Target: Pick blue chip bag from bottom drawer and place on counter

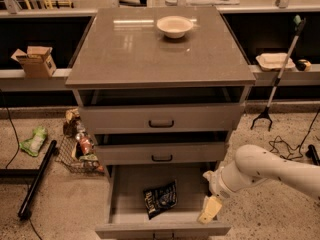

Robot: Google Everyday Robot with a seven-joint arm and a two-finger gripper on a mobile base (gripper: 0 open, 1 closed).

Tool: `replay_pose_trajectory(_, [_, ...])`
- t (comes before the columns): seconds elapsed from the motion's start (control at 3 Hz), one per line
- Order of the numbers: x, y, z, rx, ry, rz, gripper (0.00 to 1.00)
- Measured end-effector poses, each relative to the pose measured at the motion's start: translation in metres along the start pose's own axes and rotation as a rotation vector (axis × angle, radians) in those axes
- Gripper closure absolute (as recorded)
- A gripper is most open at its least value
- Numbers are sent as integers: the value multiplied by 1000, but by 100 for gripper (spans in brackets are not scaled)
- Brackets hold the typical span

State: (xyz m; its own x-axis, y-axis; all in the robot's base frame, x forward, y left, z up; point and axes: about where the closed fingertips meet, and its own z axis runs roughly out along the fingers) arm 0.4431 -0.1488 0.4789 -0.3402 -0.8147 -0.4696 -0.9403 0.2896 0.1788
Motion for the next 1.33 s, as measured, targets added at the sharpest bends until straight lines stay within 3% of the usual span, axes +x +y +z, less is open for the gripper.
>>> replay_pose_trajectory(0.67, [3, -10, 17, 11, 2, -12, 0])
replay_pose_trajectory(1.33, [5, -56, 99, 31, 18, -79, 0])
